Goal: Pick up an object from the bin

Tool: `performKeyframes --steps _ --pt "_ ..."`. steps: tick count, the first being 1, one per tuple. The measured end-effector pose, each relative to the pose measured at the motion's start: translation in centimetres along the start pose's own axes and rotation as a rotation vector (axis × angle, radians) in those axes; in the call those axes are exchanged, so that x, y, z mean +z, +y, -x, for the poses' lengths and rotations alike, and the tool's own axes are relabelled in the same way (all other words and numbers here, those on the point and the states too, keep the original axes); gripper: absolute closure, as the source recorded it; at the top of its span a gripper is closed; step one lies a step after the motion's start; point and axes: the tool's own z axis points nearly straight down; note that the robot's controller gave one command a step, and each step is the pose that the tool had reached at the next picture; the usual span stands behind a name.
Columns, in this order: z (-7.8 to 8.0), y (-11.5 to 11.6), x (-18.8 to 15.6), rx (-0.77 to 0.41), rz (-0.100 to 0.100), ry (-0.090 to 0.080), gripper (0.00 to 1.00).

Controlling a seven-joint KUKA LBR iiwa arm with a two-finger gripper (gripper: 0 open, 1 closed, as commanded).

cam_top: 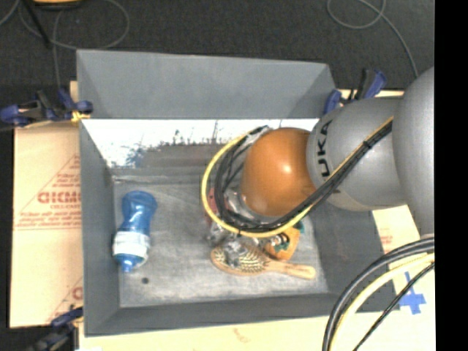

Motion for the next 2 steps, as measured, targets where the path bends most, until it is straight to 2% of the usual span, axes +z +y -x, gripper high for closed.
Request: performKeyframes --steps 1,2 --pt "-0.8 -0.5 -4.4 0.01 0.005 0.033 1.0" --pt "-0.2 -1.6 -5.6 0.049 0.002 0.018 1.0"
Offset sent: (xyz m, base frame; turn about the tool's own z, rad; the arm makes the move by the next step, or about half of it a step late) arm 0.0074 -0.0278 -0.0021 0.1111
